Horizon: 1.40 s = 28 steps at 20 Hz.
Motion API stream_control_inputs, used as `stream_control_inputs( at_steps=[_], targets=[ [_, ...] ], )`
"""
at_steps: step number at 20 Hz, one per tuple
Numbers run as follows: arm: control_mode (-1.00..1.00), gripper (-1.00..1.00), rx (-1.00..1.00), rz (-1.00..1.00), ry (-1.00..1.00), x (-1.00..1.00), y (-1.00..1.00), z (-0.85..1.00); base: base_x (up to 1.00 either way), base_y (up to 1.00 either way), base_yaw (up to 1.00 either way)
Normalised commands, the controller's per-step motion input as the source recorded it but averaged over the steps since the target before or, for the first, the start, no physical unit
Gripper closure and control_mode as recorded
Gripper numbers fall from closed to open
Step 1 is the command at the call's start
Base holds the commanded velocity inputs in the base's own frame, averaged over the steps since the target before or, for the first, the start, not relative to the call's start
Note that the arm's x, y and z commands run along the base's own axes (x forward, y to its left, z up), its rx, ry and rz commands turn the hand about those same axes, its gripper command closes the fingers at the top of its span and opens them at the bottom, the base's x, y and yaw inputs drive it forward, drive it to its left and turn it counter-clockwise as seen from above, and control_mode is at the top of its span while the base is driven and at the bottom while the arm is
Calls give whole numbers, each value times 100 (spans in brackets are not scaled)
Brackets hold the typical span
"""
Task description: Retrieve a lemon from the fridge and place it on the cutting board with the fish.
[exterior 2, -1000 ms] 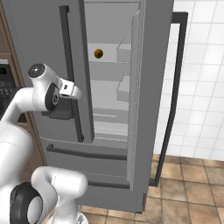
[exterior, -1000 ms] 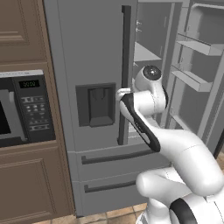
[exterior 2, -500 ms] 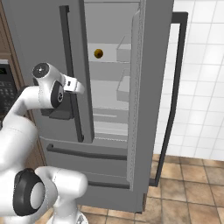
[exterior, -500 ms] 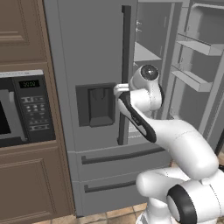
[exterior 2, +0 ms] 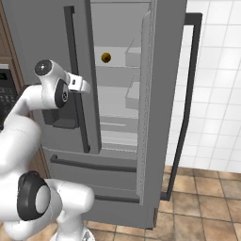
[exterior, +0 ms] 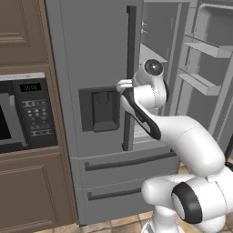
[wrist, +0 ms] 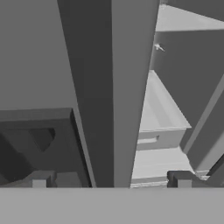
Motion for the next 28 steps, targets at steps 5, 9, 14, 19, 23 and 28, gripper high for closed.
stream_control_inputs(
  at_steps=[5, 9, 14, 19, 23, 28],
  targets=[
    [-100, -100, 0, 0, -8, 28, 9, 0, 0, 0, 0],
    [-100, -100, 0, 0, -6, 34, 1, 0, 0, 0, 0],
    [-100, -100, 0, 0, -3, 37, 0, 0, 0, 0, 0],
    [-100, -100, -4, 0, 0, 40, 0, 0, 0, 0, 0],
    [-100, -100, -1, 0, 0, 35, 0, 0, 0, 0, 0],
    [-100, -100, 0, 0, 0, 36, 0, 0, 0, 0, 0]
  ],
)
